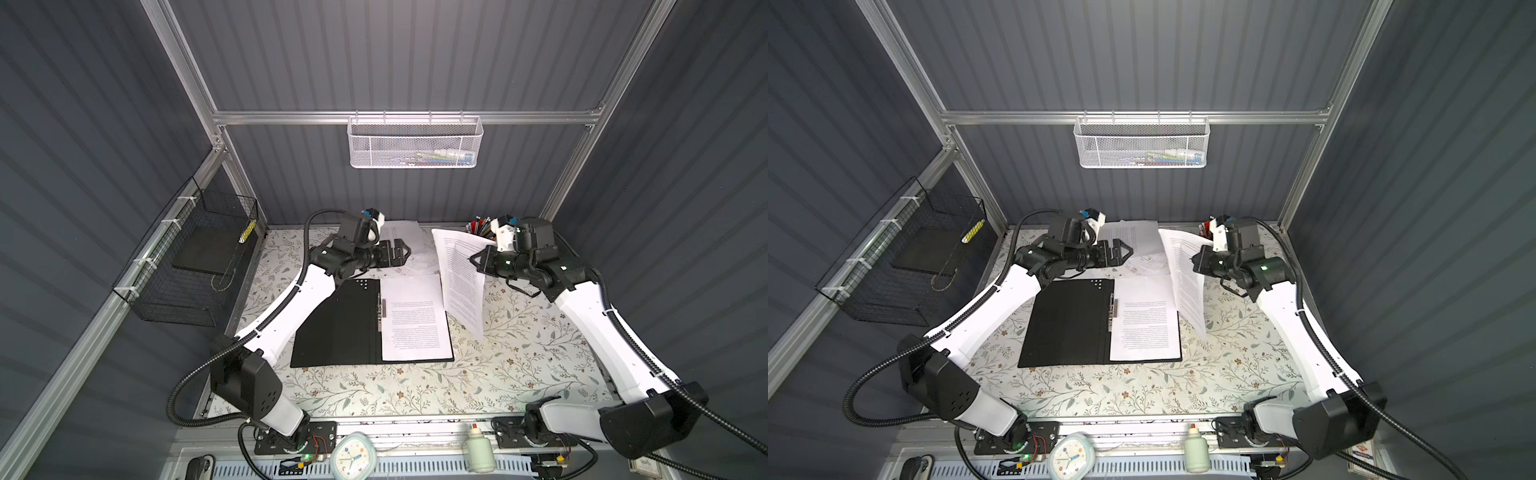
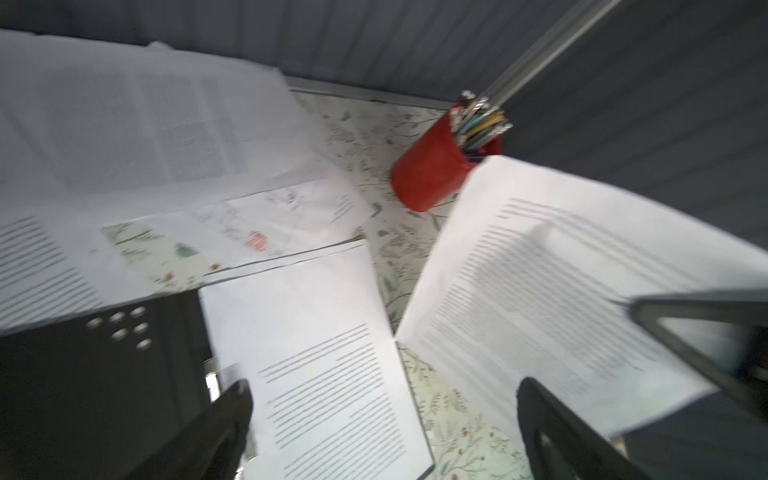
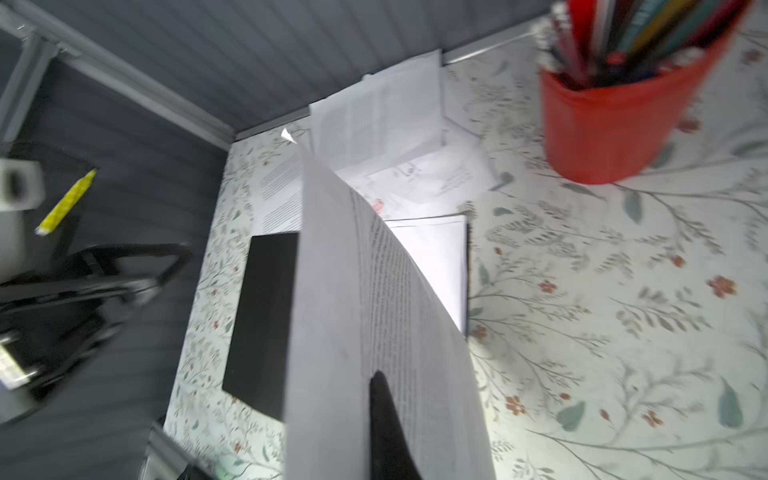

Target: Put the files into the folder

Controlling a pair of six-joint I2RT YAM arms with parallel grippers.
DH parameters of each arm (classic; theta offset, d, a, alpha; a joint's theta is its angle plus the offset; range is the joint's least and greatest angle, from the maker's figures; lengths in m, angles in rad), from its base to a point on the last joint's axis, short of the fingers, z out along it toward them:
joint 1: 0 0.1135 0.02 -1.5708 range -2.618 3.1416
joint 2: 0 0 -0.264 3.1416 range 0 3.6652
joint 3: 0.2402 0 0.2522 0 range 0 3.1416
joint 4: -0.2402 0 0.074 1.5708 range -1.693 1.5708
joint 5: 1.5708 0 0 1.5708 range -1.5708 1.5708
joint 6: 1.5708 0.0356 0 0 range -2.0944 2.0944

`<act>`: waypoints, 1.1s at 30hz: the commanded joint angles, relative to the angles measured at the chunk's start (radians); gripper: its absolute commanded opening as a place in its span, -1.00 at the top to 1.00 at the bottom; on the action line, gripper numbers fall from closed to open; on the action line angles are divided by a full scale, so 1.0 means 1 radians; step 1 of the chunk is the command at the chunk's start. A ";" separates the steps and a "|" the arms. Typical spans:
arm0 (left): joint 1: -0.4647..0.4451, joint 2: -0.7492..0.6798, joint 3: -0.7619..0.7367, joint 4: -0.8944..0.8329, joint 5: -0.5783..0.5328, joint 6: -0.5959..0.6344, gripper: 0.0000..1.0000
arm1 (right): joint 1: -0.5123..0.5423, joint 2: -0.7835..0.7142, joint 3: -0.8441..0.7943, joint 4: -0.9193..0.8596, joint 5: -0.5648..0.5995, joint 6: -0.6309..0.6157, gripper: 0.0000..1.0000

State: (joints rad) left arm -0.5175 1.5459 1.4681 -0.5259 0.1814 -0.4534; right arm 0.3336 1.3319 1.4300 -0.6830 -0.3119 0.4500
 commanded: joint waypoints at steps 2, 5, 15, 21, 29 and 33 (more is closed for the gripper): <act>0.033 -0.080 -0.105 -0.105 -0.073 0.077 -0.99 | 0.081 0.086 0.170 -0.206 -0.139 -0.066 1.00; 0.048 -0.116 -0.137 -0.129 -0.102 0.096 -1.00 | 0.091 0.114 0.212 -0.198 -0.224 -0.045 1.00; 0.104 -0.184 -0.149 -0.190 -0.129 0.132 -1.00 | 0.060 0.327 0.099 -0.081 -0.268 -0.272 1.00; 0.120 -0.182 -0.171 -0.189 -0.085 0.125 -0.99 | -0.025 0.518 0.095 -0.017 -0.352 -0.353 1.00; 0.123 -0.190 -0.192 -0.193 -0.077 0.125 -0.99 | -0.038 0.680 0.209 -0.085 -0.380 -0.396 1.00; 0.125 -0.185 -0.204 -0.191 -0.076 0.122 -0.99 | -0.029 0.695 0.212 -0.057 -0.397 -0.369 1.00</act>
State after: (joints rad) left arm -0.3992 1.3685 1.2751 -0.6960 0.0891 -0.3466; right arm 0.2962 2.0228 1.6169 -0.7471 -0.6708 0.0883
